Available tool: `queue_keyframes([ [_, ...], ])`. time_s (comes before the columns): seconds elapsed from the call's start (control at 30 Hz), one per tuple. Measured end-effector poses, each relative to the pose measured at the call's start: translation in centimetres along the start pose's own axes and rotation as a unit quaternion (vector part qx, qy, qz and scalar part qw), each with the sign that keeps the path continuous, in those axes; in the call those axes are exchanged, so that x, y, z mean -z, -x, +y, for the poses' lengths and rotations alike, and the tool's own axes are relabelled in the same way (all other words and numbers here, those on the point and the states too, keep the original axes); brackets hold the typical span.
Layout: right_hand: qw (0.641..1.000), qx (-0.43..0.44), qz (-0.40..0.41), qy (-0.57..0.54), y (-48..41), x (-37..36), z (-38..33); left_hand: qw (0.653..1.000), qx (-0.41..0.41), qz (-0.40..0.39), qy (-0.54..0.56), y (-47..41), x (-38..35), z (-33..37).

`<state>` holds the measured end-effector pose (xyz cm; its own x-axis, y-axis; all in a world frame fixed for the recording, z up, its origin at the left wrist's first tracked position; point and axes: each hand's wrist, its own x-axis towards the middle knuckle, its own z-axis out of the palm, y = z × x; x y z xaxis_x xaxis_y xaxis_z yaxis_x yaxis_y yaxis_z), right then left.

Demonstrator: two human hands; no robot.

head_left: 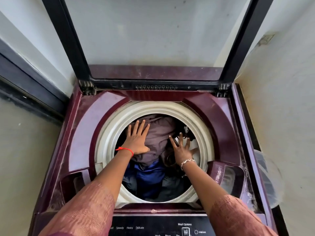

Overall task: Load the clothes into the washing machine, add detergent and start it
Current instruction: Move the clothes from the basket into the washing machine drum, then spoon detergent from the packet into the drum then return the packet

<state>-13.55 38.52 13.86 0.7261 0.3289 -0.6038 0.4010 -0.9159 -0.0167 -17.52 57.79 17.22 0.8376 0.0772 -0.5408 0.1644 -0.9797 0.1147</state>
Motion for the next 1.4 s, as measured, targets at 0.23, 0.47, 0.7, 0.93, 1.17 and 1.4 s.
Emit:
queue_keyframes([
  [0.23,1.0,0.021,-0.006,0.017,2.1,3.0,1.3,0.998,-0.046,0.049,0.012,3.5,0.4,1.3],
  [0.47,0.998,0.054,0.013,-0.014,6.6,6.2,0.3,0.991,-0.085,0.059,0.087,7.8,2.2,3.3],
  [0.7,0.994,0.075,0.065,-0.042,12.0,5.8,-1.4,0.989,-0.097,0.053,0.1,12.2,1.6,4.4],
  [0.93,0.984,0.064,0.14,-0.088,16.7,7.1,-1.3,0.974,-0.131,0.12,0.137,15.2,3.6,5.3],
  [1.17,0.953,0.012,0.273,-0.135,22.2,8.9,2.6,0.95,-0.206,0.167,0.167,16.2,7.6,11.3],
  [1.4,0.911,-0.061,0.375,-0.159,26.8,9.6,10.9,0.929,-0.299,0.176,0.127,16.5,11.2,21.5],
])
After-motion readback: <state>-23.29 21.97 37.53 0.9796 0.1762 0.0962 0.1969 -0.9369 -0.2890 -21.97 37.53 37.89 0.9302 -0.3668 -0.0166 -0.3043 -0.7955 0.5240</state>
